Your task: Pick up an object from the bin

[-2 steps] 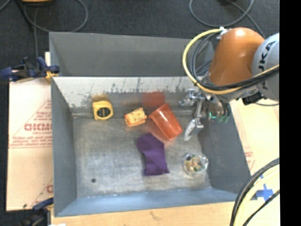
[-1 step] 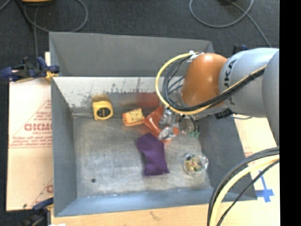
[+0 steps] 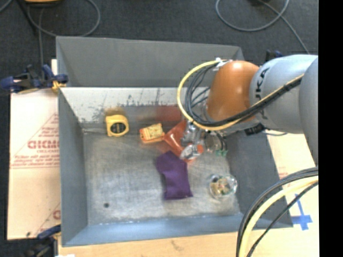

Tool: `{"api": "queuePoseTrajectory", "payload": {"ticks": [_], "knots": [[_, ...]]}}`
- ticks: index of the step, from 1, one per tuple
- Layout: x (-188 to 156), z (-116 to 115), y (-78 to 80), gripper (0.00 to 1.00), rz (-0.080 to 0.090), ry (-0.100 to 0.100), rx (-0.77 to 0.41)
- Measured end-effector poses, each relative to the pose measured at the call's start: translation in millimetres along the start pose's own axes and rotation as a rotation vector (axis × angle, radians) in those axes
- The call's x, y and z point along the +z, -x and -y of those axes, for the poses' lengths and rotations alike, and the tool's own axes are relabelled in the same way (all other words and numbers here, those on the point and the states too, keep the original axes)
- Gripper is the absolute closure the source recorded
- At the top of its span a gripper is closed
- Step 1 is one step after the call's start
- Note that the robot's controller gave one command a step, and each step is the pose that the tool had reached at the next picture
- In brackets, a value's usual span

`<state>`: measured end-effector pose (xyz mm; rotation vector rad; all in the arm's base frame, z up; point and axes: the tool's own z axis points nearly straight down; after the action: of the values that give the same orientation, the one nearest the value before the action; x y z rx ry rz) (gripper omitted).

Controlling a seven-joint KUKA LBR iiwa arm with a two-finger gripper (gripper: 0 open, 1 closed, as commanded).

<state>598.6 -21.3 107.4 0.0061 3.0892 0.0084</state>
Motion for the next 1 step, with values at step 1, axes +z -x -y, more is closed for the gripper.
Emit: {"api": "queuePoseTrajectory", "payload": {"ticks": [1], "knots": [[-2.6,0.2,-2.9,1.0,-0.014,0.004,0.0]]}}
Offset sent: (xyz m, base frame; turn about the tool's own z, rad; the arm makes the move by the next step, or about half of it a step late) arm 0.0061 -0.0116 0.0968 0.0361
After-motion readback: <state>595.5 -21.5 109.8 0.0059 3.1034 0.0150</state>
